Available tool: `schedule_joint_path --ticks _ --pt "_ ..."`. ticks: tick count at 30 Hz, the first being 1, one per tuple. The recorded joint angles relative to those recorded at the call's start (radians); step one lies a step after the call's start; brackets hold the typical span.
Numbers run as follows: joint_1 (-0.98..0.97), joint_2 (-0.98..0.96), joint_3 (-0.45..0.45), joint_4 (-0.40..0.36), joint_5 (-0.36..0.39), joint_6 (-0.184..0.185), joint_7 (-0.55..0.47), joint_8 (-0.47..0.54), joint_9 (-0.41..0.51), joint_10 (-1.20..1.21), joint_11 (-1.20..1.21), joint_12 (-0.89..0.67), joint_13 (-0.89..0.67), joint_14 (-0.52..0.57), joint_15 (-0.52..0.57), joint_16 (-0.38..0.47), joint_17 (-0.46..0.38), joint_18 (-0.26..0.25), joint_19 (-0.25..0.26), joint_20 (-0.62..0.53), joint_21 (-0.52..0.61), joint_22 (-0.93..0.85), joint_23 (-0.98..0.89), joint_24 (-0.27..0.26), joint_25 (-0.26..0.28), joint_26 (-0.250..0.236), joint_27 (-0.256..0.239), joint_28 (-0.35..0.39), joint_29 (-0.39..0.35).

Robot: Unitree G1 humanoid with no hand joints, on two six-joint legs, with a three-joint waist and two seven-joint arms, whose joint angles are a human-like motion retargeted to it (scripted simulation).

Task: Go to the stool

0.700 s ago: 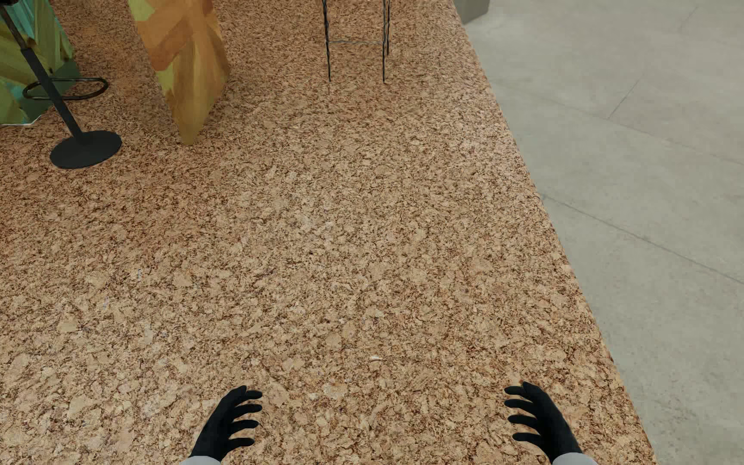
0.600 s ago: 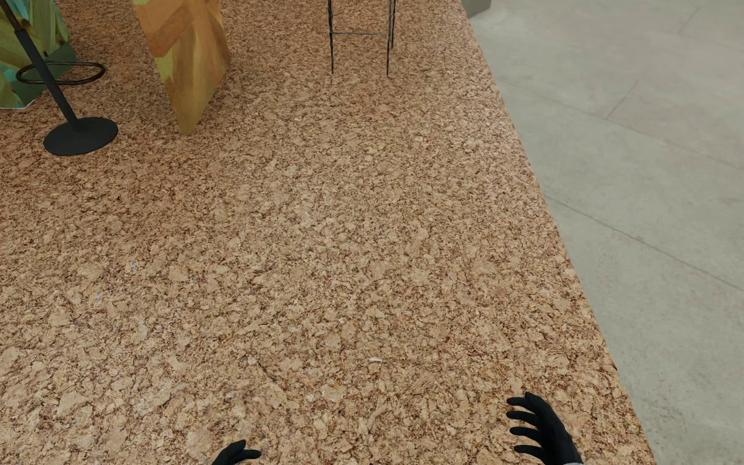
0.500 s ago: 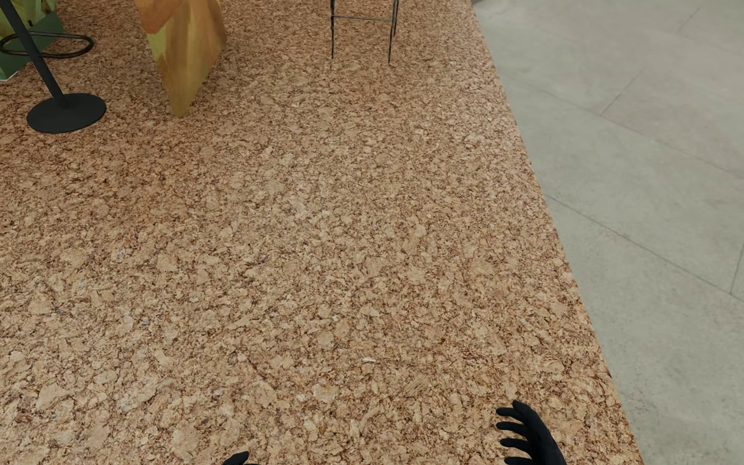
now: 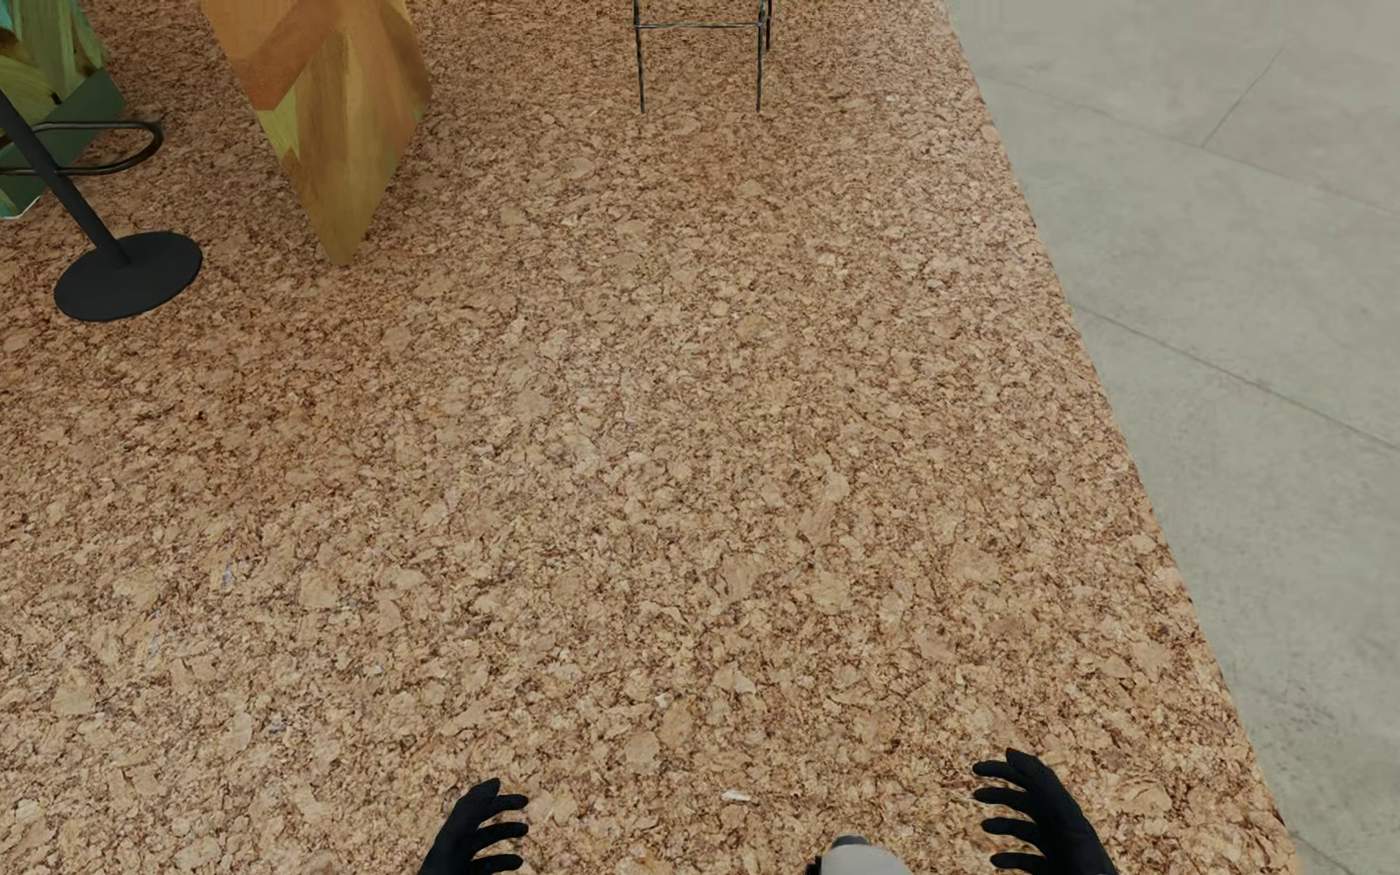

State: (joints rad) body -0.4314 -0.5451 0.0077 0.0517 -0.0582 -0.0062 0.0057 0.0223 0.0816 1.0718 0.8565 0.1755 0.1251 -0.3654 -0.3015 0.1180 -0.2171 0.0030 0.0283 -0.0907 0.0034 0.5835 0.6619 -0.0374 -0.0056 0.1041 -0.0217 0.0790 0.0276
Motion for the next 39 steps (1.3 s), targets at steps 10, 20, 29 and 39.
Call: schedule_joint_path --ticks 10,20,29,39 --pt "0.012 0.196 0.038 0.022 -0.027 -0.027 0.001 0.006 -0.066 -0.299 -0.069 0.038 0.066 0.004 -0.149 0.037 0.07 -0.069 0.054 0.054 0.038 0.054 -0.041 -0.004 0.007 -0.063 0.04 -0.052 -0.036" --pt "0.098 0.049 0.009 0.038 -0.009 -0.03 -0.03 0.023 -0.002 -0.072 -0.043 -0.011 0.031 -0.101 -0.033 0.038 -0.011 -0.006 0.043 -0.002 -0.009 0.0 -0.03 -0.04 0.053 -0.071 -0.014 0.029 -0.046" --pt "0.031 0.068 -0.008 0.002 -0.048 -0.02 0.028 0.001 -0.072 -0.247 -0.017 0.062 0.063 -0.081 -0.085 0.06 0.05 -0.05 0.053 0.038 0.021 0.027 -0.04 0.021 0.012 -0.001 0.027 -0.059 0.005" --pt "0.218 0.095 0.052 0.026 -0.01 0.039 -0.024 -0.017 -0.021 -0.341 0.132 0.091 -0.005 -0.182 -0.044 0.071 0.089 -0.065 0.133 0.005 0.038 0.083 -0.072 0.004 0.101 -0.05 0.045 -0.057 -0.113"
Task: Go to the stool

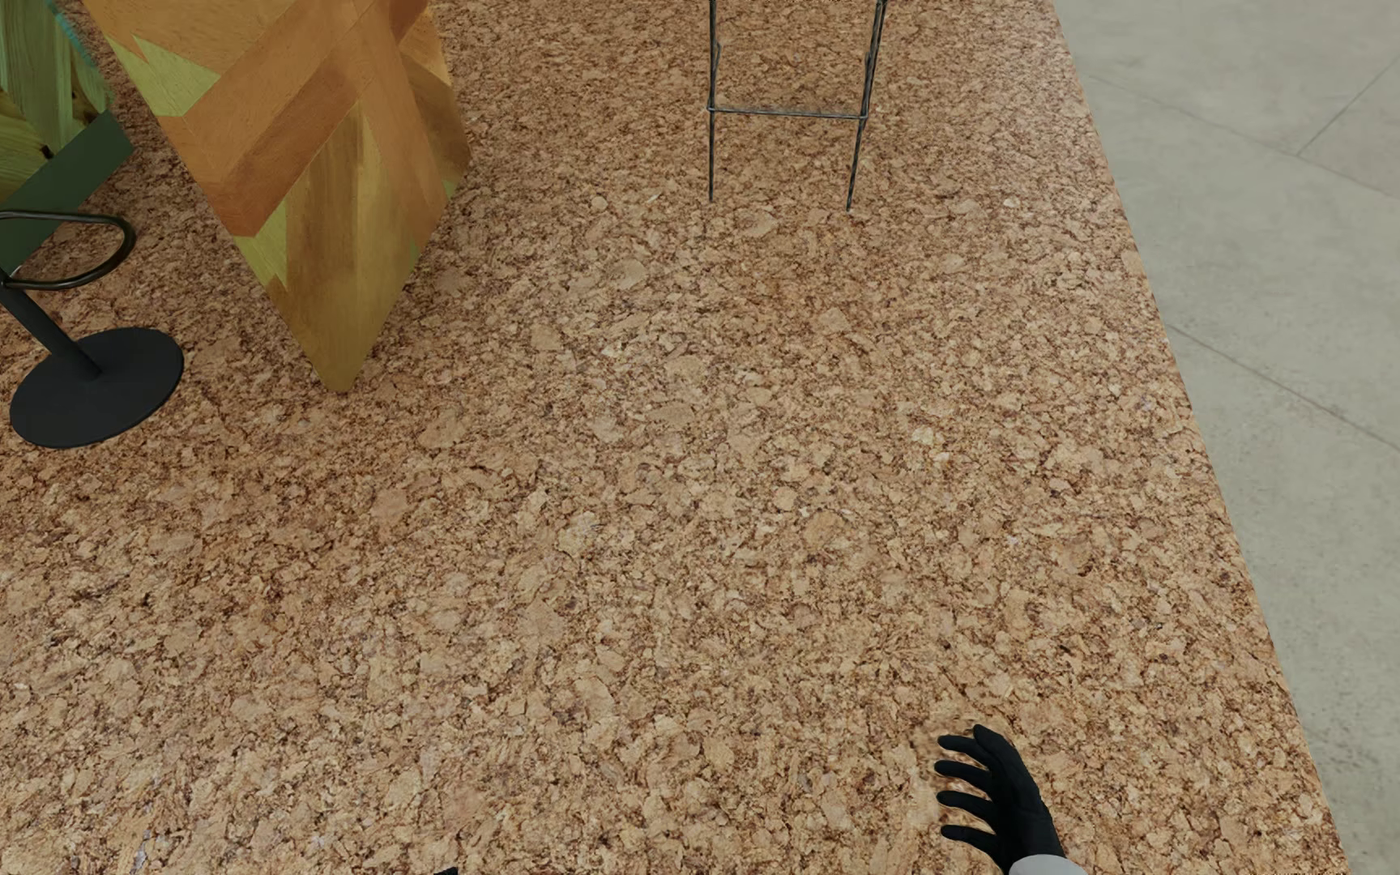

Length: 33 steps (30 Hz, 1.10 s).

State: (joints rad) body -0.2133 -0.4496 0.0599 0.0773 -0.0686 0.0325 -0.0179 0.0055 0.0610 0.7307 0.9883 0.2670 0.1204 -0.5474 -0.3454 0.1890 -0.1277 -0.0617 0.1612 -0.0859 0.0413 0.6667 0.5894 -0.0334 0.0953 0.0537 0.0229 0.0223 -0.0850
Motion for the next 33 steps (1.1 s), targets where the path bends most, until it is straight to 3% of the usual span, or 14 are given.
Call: schedule_joint_path --ticks 2,4,5,8,11,14,15,17,22,25,28,29,31,33 --pt "-0.046 -0.07 -0.051 -0.023 0.033 -0.06 -0.011 0.006 0.027 0.205 -0.116 -0.074 0.024 0.01 -0.027 -0.048 -0.054 0.062 -0.007 0.049 -0.054 -0.106 0.052 0.015 -0.015 0.038 0.019 0.083 0.075" --pt "-0.24 -0.011 -0.048 -0.015 0.055 -0.053 -0.005 0.001 0.014 0.501 -0.155 -0.13 0.027 0.329 -0.049 -0.023 -0.114 0.187 -0.169 -0.018 -0.068 -0.048 0.064 0.017 -0.046 0.025 -0.002 0.083 0.089" --pt "-0.305 0.025 -0.034 -0.009 0.051 -0.042 0.018 0.005 -0.008 0.481 -0.192 -0.107 0.041 0.305 -0.055 -0.039 -0.119 0.191 -0.099 0.013 -0.067 -0.064 0.09 0.01 -0.059 0.03 -0.051 0.047 0.078" --pt "-0.321 0.095 0.002 0.018 0.041 -0.006 0.04 -0.005 -0.028 0.114 -0.114 -0.077 -0.03 0.235 -0.119 0.005 -0.022 0.036 -0.091 0.057 0.02 -0.032 0.016 0.054 -0.097 0.047 -0.003 -0.093 0.057" --pt "-0.238 -0.044 -0.038 -0.001 0.031 -0.051 0.043 0.002 -0.053 0.067 0.113 0.016 -0.037 0.189 0.058 0.024 0.021 0.039 -0.08 0.036 0.022 0.035 -0.019 0.036 -0.119 0.002 0.066 -0.077 0.104" --pt "-0.145 -0.092 -0.096 -0.035 -0.022 -0.129 0.044 0.007 -0.041 0.034 -0.199 -0.054 0.059 0.135 -0.073 -0.042 -0.038 0.03 -0.063 0.042 -0.015 -0.062 0.029 -0.039 -0.099 -0.031 -0.013 0.015 0.182" --pt "-0.121 -0.075 -0.095 -0.04 -0.04 -0.129 0.036 0.003 -0.033 0.062 -0.229 -0.093 0.085 0.095 0.068 -0.052 -0.083 0.029 -0.057 0.019 -0.016 -0.072 0.052 -0.038 -0.1 -0.055 -0.041 0.016 0.187" --pt "-0.114 -0.036 -0.085 -0.019 -0.018 -0.073 0.026 -0.006 -0.021 0.148 -0.222 -0.152 0.074 0.059 0.072 -0.054 -0.115 0.063 -0.086 -0.009 -0.034 -0.052 0.038 -0.036 -0.087 -0.084 -0.042 -0.017 0.135" --pt "-0.031 0.054 0.008 -0.04 -0.033 0.005 0.007 -0.008 -0.014 0.14 -0.222 -0.119 0.004 0.056 -0.039 -0.01 -0.02 0.056 -0.074 -0.004 -0.064 -0.061 0.049 -0.035 -0.028 0.052 -0.059 -0.044 -0.069" --pt "-0.217 0.112 -0.026 -0.056 -0.031 0.01 0.007 0.015 -0.006 0.465 -0.252 -0.143 0.076 0.409 -0.081 -0.057 -0.07 0.126 -0.07 0.006 -0.062 -0.071 0.06 -0.029 -0.021 0.1 -0.05 0.051 -0.052" --pt "-0.304 0.2 0.015 -0.006 -0.016 0.046 0.059 -0.004 -0.031 0.208 -0.278 -0.077 0.024 0.123 -0.142 -0.038 -0.065 0.145 -0.055 0.071 -0.009 -0.096 0.014 0.06 -0.046 0.1 0.039 -0.014 0.029" --pt "-0.276 0.168 0.02 -0.01 -0.031 0.028 0.059 -0.001 -0.024 0.135 -0.138 -0.08 -0.029 0.151 -0.162 0.005 -0.008 0.055 -0.047 0.061 -0.011 -0.023 0.018 0.094 -0.05 0.077 0.042 -0.023 0.058" --pt "-0.225 -0.01 -0.017 -0.014 -0.009 -0.011 0.045 0.024 -0.017 0.12 0.172 -0.046 -0.056 0.113 0.111 0.018 -0.01 0.053 -0.05 0.003 0.018 0.052 0.043 0.091 -0.065 0.011 0.043 0.002 0.117" --pt "-0.136 -0.13 -0.081 -0.02 0.015 -0.094 0.056 0.011 -0.017 0.049 0.118 -0.01 -0.019 0.096 0.045 -0.013 -0.025 0.042 -0.056 0.021 -0.02 -0.003 0.013 -0.002 -0.081 -0.03 0.05 0.018 0.164"
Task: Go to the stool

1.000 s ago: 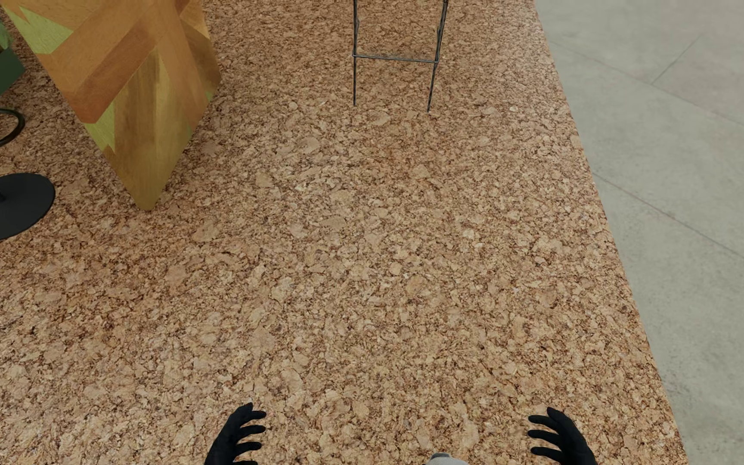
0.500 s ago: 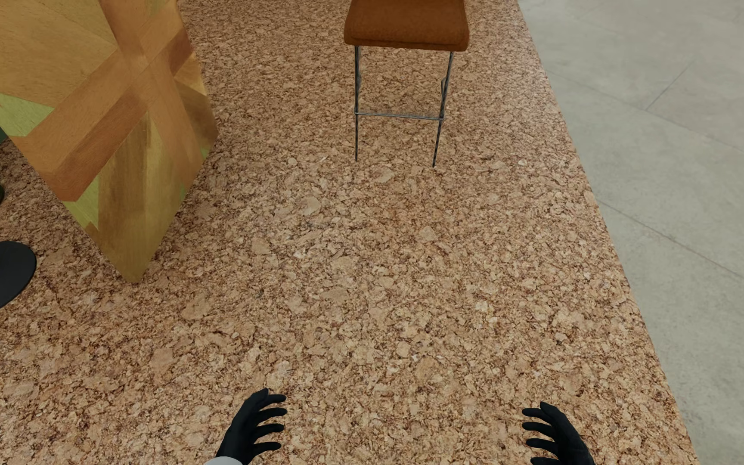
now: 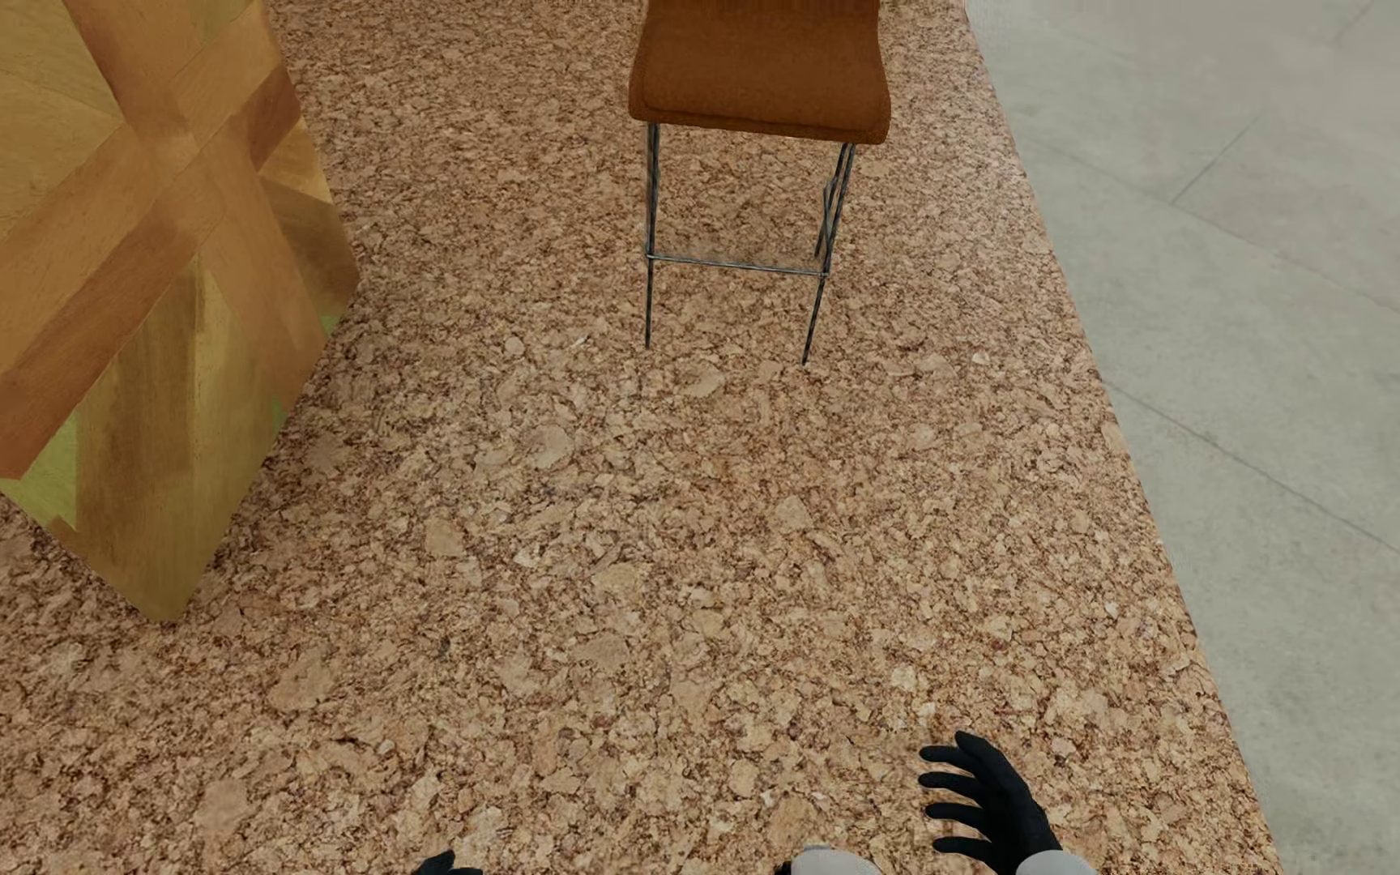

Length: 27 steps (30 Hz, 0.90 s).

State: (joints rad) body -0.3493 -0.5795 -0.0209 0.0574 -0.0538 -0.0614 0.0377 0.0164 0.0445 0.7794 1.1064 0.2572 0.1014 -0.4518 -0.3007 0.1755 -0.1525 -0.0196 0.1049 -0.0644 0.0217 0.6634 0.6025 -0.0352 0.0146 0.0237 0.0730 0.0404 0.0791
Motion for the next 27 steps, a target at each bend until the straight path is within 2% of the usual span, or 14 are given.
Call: schedule_joint_path --ticks 2,3,4,5,7,8,10,13,17,20,23,24,25,27 --pt "0.068 -0.05 -0.02 -0.008 0.003 -0.059 -0.011 -0.019 -0.007 -0.007 -0.199 -0.039 0.069 -0.055 -0.058 -0.04 -0.031 -0.004 0.011 0.002 -0.036 -0.077 0.001 -0.042 -0.033 -0.017 -0.057 -0.001 0.012" --pt "0.037 -0.03 0.008 -0.013 -0.012 -0.075 -0.016 -0.021 0.015 0.153 -0.313 -0.087 0.057 -0.036 0.01 -0.037 -0.047 -0.003 0.014 0.0 -0.033 -0.09 0.047 -0.031 -0.049 -0.018 -0.093 -0.016 -0.011" --pt "-0.07 -0.018 0.03 -0.008 -0.003 -0.05 -0.034 -0.03 0.022 0.387 -0.314 -0.108 0.029 0.085 0.119 -0.042 -0.09 0.063 -0.035 -0.004 -0.009 -0.106 0.079 -0.017 -0.053 -0.012 -0.126 -0.036 -0.052" --pt "-0.173 -0.008 0.03 -0.011 0.008 -0.005 -0.046 -0.037 0.014 0.489 -0.307 -0.096 0.009 0.224 0.093 -0.016 -0.105 0.108 -0.112 -0.042 -0.022 -0.071 0.047 -0.01 -0.041 -0.002 -0.153 -0.063 -0.114" --pt "-0.199 0.057 0.038 0.018 0.009 0.084 -0.062 -0.039 0.008 0.261 -0.313 -0.045 0.025 0.08 0.034 0.009 -0.061 0.021 -0.061 0.024 -0.009 -0.072 0.005 -0.011 0.014 0.081 -0.22 -0.113 -0.219" --pt "-0.175 0.051 0.032 0.042 0.013 0.114 -0.073 -0.033 -0.017 0.101 -0.273 -0.041 0.008 0.101 -0.029 0.051 -0.018 -0.068 -0.075 0.048 0.03 -0.011 0.002 -0.013 0.036 0.12 -0.202 -0.122 -0.241" --pt "-0.102 0.114 0.08 0.003 -0.017 0.105 -0.065 -0.015 -0.045 0.046 -0.294 -0.083 0.08 0.078 -0.045 0.023 0.016 -0.041 -0.044 0.041 0.019 -0.021 0.027 0.018 0.013 0.187 -0.111 -0.083 -0.205" --pt "-0.006 0.206 0.081 0.01 -0.015 0.108 -0.053 -0.015 -0.047 -0.012 -0.352 -0.09 0.066 0.032 -0.088 -0.003 -0.041 -0.04 -0.039 0.033 0.022 0.004 0.003 0.042 -0.008 0.124 0.031 -0.062 -0.092" --pt "0.081 0.294 0.098 0.015 -0.011 0.078 -0.038 -0.004 -0.018 -0.059 -0.408 -0.054 0.023 -0.037 -0.151 -0.013 0.004 -0.034 -0.027 0.012 0.014 -0.02 0.004 0.01 0.051 0.0 -0.049 -0.1 -0.106" --pt "0.138 0.212 0.094 0.023 -0.001 0.05 -0.06 -0.008 0.012 -0.102 -0.206 -0.006 0.022 -0.076 -0.057 -0.011 0.009 -0.036 0.015 -0.004 0.005 -0.015 -0.015 0.017 0.053 -0.078 -0.098 -0.059 -0.121" --pt "0.087 0.133 0.025 0.0 -0.01 -0.034 -0.06 -0.005 0.046 0.126 -0.29 -0.124 0.077 -0.033 -0.133 -0.042 -0.046 0.014 0.025 -0.002 -0.061 -0.065 0.045 -0.017 0.022 -0.042 -0.08 0.063 -0.102" --pt "-0.021 0.157 0.032 0.006 0.01 -0.021 -0.063 -0.005 0.043 0.33 -0.299 -0.149 0.086 0.127 -0.152 -0.029 -0.071 0.11 -0.063 -0.033 -0.051 -0.057 0.055 -0.031 0.018 -0.02 -0.074 0.077 -0.108" --pt "-0.102 0.204 0.031 0.015 0.022 0.008 -0.062 -0.013 0.039 0.418 -0.329 -0.145 0.086 0.225 -0.167 -0.032 -0.078 0.211 -0.057 -0.009 -0.046 -0.032 0.046 -0.036 0.015 0.005 -0.072 0.065 -0.12" --pt "-0.204 0.235 0.06 0.033 0.018 0.067 -0.027 -0.013 0.033 0.228 -0.257 -0.087 0.029 0.097 -0.178 -0.022 -0.068 0.18 -0.054 0.037 -0.021 -0.073 0.016 -0.007 0.022 0.079 -0.08 0.003 -0.147"
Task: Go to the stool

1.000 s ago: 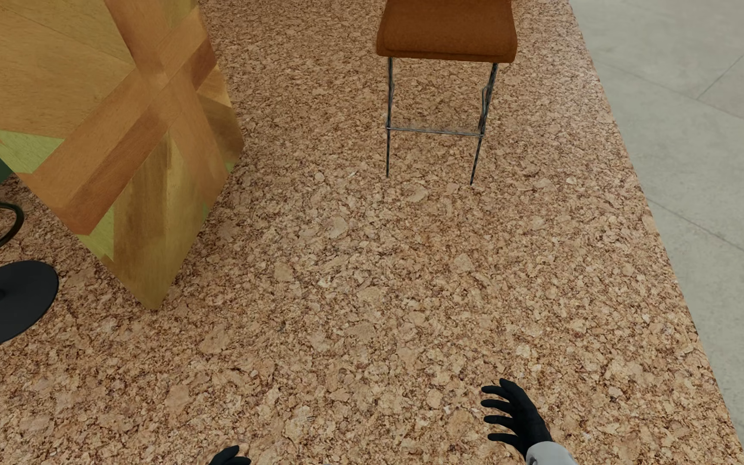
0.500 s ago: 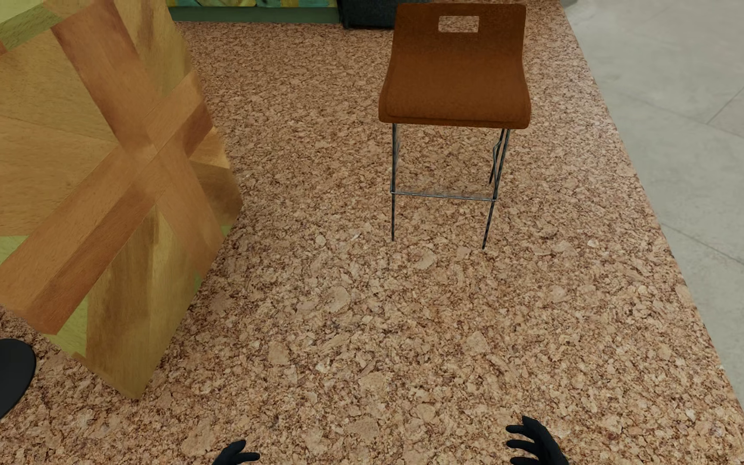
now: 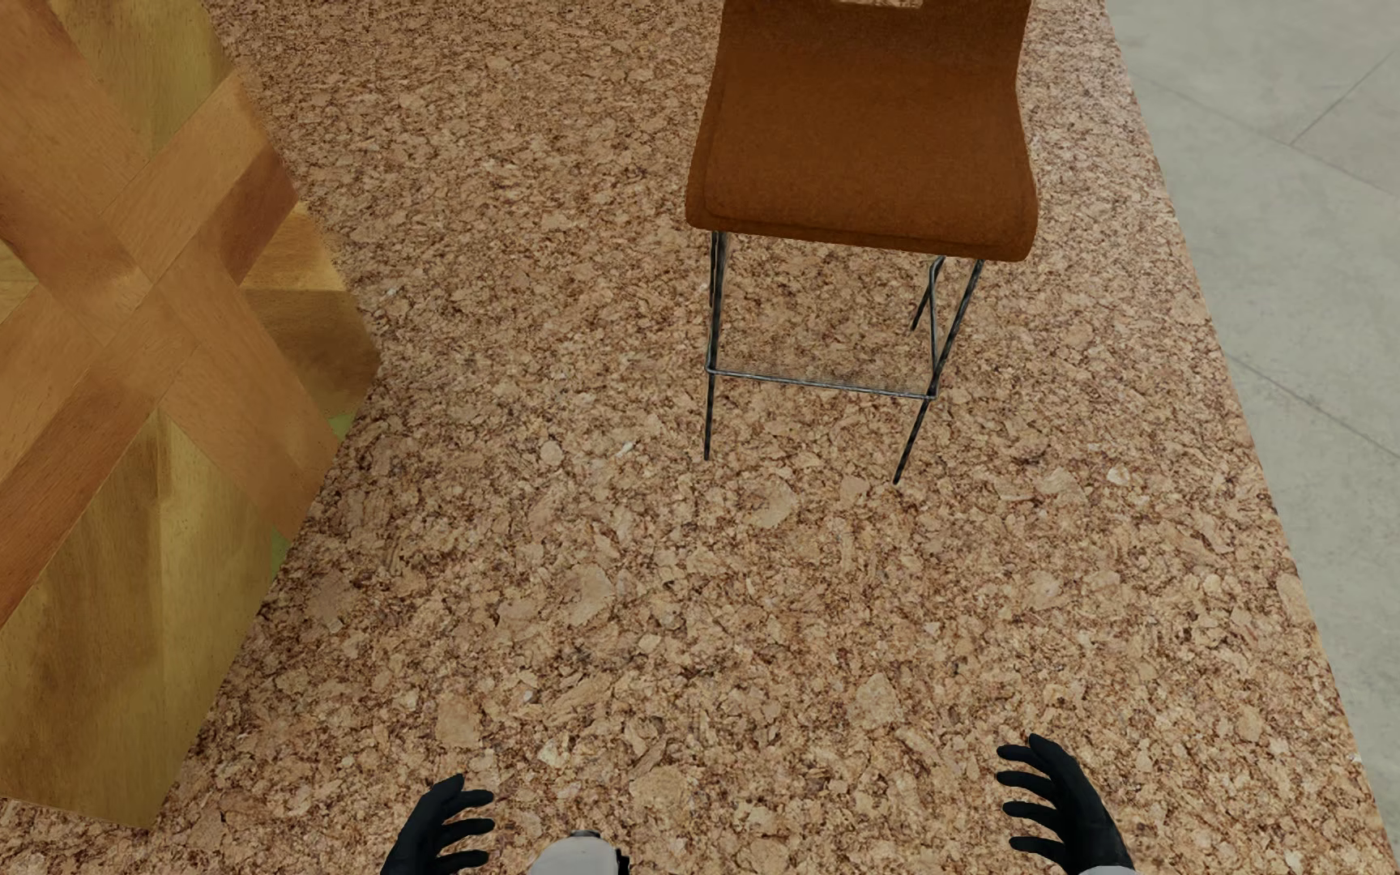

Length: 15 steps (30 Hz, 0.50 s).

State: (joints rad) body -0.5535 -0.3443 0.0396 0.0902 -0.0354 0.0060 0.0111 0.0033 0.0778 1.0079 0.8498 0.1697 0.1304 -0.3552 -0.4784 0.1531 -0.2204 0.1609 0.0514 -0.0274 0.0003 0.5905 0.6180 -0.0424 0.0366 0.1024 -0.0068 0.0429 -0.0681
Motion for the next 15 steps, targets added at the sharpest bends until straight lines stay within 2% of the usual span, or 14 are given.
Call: schedule_joint_path --ticks 1,2,3,4,5,6,7,8,9,10,12,13,15 --pt "-0.001 -0.067 0.009 0.016 0.004 0.026 0.0 0.01 -0.007 -0.121 0.179 0.006 -0.038 -0.009 0.077 0.023 0.049 -0.207 0.014 -0.026 0.035 0.065 0.024 0.034 -0.003 0.013 -0.011 -0.03 -0.012" --pt "0.033 -0.129 0.001 0.008 0.002 0.035 -0.001 0.021 -0.006 -0.126 0.324 0.004 -0.053 -0.053 0.207 0.043 0.062 -0.203 0.028 -0.056 0.098 0.094 0.018 0.064 -0.012 0.026 0.003 -0.056 -0.011" --pt "0.061 -0.174 -0.007 -0.008 0.002 0.023 0.003 0.032 -0.002 -0.142 0.281 0.001 -0.035 -0.063 0.177 0.05 0.065 -0.2 0.04 -0.067 0.065 0.08 0.009 0.075 -0.025 0.02 0.017 -0.069 0.008" --pt "0.081 -0.202 -0.027 -0.025 -0.012 0.004 0.009 0.037 0.012 -0.127 0.132 0.007 -0.019 -0.059 0.122 0.021 0.072 -0.196 0.046 -0.068 0.019 0.052 0.023 0.079 -0.037 -0.001 0.019 -0.063 0.028" --pt "0.056 -0.21 -0.037 -0.036 -0.027 -0.016 0.011 0.043 0.039 -0.013 -0.018 0.014 -0.021 -0.014 0.178 -0.017 0.047 -0.193 0.012 -0.048 -0.009 -0.021 0.067 0.076 -0.044 -0.026 0.011 -0.054 0.048" --pt "0.017 -0.212 -0.016 -0.044 -0.02 -0.012 -0.012 0.044 0.029 0.065 0.002 0.002 0.016 0.03 0.152 -0.024 0.019 -0.161 0.002 -0.075 -0.003 -0.031 0.043 0.069 -0.042 -0.064 0.004 -0.055 0.053" --pt "0.026 -0.193 -0.009 -0.045 -0.009 0.0 -0.024 0.042 0.02 0.065 -0.015 -0.008 0.029 0.024 0.145 -0.011 -0.006 -0.085 0.005 -0.074 0.01 -0.004 0.036 0.056 -0.036 -0.1 -0.009 -0.075 0.048" --pt "0.045 -0.169 -0.016 -0.047 -0.008 0.02 -0.024 0.03 0.017 0.005 -0.035 -0.005 0.034 -0.016 0.143 0.002 -0.006 0.002 0.007 -0.052 0.004 -0.005 0.012 0.036 -0.026 -0.116 -0.018 -0.101 0.033" --pt "0.087 -0.157 -0.008 -0.037 -0.004 0.039 -0.025 0.023 0.018 -0.088 -0.027 -0.001 0.017 -0.079 0.145 -0.012 0.007 -0.041 0.015 -0.018 0.027 0.003 0.01 0.033 -0.023 -0.115 -0.013 -0.115 0.01" --pt "0.128 -0.161 0.004 -0.024 0.0 0.048 -0.031 0.022 0.013 -0.15 0.0 -0.001 0.003 -0.108 0.148 0.002 0.033 -0.206 0.018 -0.03 0.055 0.04 -0.011 0.039 -0.024 -0.109 0.007 -0.119 -0.011" --pt "0.146 -0.13 0.037 -0.04 -0.016 0.029 -0.023 0.029 0.0 -0.176 -0.045 0.034 -0.013 -0.106 0.118 0.007 0.051 -0.199 0.026 -0.039 0.076 0.015 -0.025 0.058 -0.014 -0.067 0.046 -0.099 -0.026" --pt "0.16 -0.115 0.042 -0.045 -0.02 0.02 -0.02 0.031 0.0 -0.197 -0.066 0.04 -0.023 -0.099 0.121 0.009 0.047 -0.197 0.017 -0.044 0.051 0.026 -0.015 0.062 -0.004 -0.051 0.054 -0.081 -0.018" --pt "0.183 -0.102 0.013 -0.059 -0.029 -0.022 -0.019 0.045 0.004 -0.226 -0.068 0.036 -0.014 -0.087 0.113 0.0 0.045 -0.198 0.026 -0.036 0.015 0.036 -0.013 0.044 0.013 -0.044 0.053 -0.033 0.017"
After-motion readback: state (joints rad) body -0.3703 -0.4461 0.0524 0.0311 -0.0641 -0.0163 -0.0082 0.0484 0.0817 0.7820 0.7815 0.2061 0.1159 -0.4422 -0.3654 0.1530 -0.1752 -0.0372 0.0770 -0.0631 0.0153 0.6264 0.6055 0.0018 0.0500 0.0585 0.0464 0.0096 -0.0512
